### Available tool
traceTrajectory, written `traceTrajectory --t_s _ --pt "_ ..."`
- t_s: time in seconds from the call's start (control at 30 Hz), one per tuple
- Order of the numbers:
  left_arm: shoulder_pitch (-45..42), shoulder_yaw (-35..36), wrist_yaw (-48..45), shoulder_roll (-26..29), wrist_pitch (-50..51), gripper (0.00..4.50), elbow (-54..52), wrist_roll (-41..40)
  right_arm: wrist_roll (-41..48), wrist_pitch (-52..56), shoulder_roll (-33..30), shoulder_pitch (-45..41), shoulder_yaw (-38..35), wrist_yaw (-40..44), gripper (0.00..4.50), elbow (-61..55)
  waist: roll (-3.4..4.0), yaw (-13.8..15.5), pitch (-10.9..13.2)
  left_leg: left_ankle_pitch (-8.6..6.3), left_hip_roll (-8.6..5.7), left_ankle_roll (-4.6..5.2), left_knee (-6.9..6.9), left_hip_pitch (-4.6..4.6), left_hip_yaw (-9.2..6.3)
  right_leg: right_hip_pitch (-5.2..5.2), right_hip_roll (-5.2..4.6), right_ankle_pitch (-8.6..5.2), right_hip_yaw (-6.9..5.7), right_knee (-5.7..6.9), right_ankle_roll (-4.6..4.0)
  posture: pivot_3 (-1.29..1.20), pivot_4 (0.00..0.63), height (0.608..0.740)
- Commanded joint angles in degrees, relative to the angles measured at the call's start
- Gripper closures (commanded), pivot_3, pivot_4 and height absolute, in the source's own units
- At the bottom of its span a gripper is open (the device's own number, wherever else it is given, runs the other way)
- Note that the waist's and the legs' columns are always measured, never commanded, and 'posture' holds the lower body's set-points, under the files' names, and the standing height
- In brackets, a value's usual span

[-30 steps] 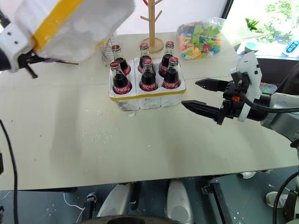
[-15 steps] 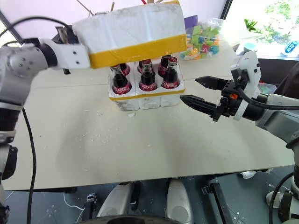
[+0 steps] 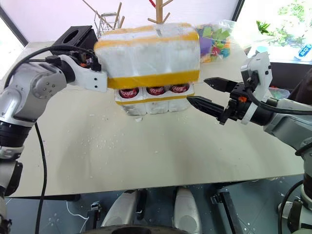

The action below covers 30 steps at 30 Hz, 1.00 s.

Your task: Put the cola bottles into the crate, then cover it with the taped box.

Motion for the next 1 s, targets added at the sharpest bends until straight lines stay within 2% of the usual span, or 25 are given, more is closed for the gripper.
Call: traceTrajectory --t_s 0.03,0.2,0.37,0.43,0.53,0.6,0.63,0.73,0.83,1.0 --pt "1.56 1.51 0.13 0.05 -0.24 0.05 -2.72 -0.72 0.96 -1.38 0.12 -0.87 -1.39 0.09 0.00 -0.28 0.00 0.00 0.00 0.00 0.00 0.00 0.00 0.00 0.00 0.00 0.00 0.00 0.00 0.00 0.00 0.00 0.150 0.740" --pt "9.48 8.57 -3.51 1.36 4.63 0.05 -8.64 -7.55 -0.06 -1.74 -0.21 1.18 -1.89 1.08 0.00 0.03 0.00 -0.14 0.00 -0.01 0.01 0.02 0.00 0.00 -0.01 0.00 0.00 0.00 0.00 -0.01 0.00 0.00 0.150 0.740" --pt "15.07 19.37 -7.73 2.48 12.77 0.05 -11.76 -19.21 -2.39 -2.24 -1.44 5.21 -3.43 3.82 0.00 1.74 0.00 -0.12 0.00 -0.02 0.01 0.03 0.00 0.00 -0.06 -0.01 0.01 0.00 -0.02 0.00 -0.01 0.00 0.150 0.740" --pt "14.77 26.13 -9.51 1.28 20.36 0.05 -9.61 -27.48 -4.20 -2.73 -1.92 6.99 -3.59 5.26 0.00 2.94 0.01 -0.07 0.00 -0.02 0.01 0.03 0.01 0.02 -0.05 0.01 0.01 -0.01 -0.02 0.00 -0.01 0.00 0.150 0.740" --pt "13.01 37.85 -18.67 0.33 40.77 0.05 -3.77 -47.38 -8.00 -4.30 -2.96 9.16 -3.30 8.13 0.00 5.47 0.01 -0.16 0.00 -0.02 0.01 0.03 0.06 0.05 -0.08 0.10 0.02 -0.02 -0.07 0.00 0.01 0.00 0.150 0.740" --pt "11.42 44.26 -26.57 2.68 49.77 0.05 -0.37 -59.26 -10.29 -5.49 -4.13 9.07 -2.92 10.14 0.00 7.52 0.02 -0.33 0.00 -0.02 0.01 0.03 0.06 0.17 -0.08 0.19 0.05 -0.05 -0.08 0.01 0.05 0.00 0.150 0.740" --pt "10.85 46.39 -31.19 5.73 55.19 0.05 2.36 -63.85 -11.26 -5.96 -4.90 8.40 -2.75 11.29 0.00 8.79 0.01 -0.36 0.00 -0.03 0.01 0.04 0.06 0.19 -0.07 0.21 0.05 -0.06 -0.07 0.02 0.06 0.00 0.150 0.740" --pt "11.51 47.03 -41.68 13.48 59.50 0.05 7.34 -70.30 -13.10 -6.78 -6.60 5.34 -2.00 14.11 0.00 12.29 0.01 -0.75 0.03 -0.04 0.03 0.05 0.05 0.20 -0.03 0.19 0.10 -0.08 -0.07 0.03 0.04 0.00 0.150 0.740" --pt "13.42 42.54 -47.93 19.49 57.82 0.05 9.94 -70.41 -14.38 -7.10 -7.80 1.95 -0.83 16.55 0.00 15.15 0.06 -0.55 0.04 -0.06 0.05 0.05 -0.02 0.34 0.00 0.28 0.06 -0.10 -0.06 -0.02 0.01 0.00 0.150 0.740" --pt "13.95 38.58 -50.38 22.31 52.99 0.05 11.76 -69.50 -16.50 -7.48 -7.66 -0.01 0.50 18.66 0.00 16.98 0.14 0.18 0.00 -0.06 0.06 0.03 -0.24 0.61 -0.05 0.62 -0.01 -0.22 -0.06 -0.45 -0.23 0.00 0.150 0.740"
